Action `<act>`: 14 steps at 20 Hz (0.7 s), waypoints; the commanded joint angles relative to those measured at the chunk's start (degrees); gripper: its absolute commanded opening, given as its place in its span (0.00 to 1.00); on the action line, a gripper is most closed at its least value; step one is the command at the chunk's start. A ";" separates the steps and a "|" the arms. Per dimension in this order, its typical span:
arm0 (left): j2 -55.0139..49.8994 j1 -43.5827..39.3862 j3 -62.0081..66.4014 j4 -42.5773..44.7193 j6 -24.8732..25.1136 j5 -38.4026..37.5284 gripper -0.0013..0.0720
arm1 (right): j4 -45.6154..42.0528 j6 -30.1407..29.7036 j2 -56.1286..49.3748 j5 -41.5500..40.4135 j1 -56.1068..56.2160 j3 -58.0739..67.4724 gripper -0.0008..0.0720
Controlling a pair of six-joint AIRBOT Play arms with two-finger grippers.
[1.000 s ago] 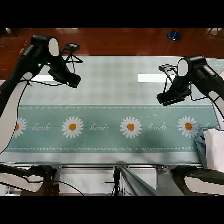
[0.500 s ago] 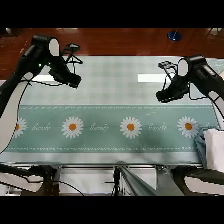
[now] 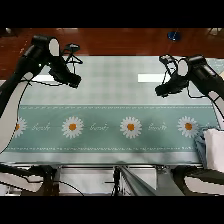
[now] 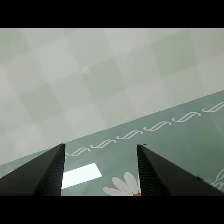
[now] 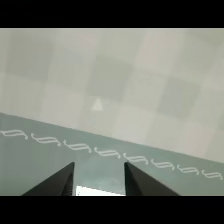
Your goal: Fold the shirts.
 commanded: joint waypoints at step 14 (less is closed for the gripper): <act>-0.02 0.00 -0.02 0.00 0.02 0.00 0.76 | -0.04 0.09 -0.04 -6.19 -0.02 0.04 0.53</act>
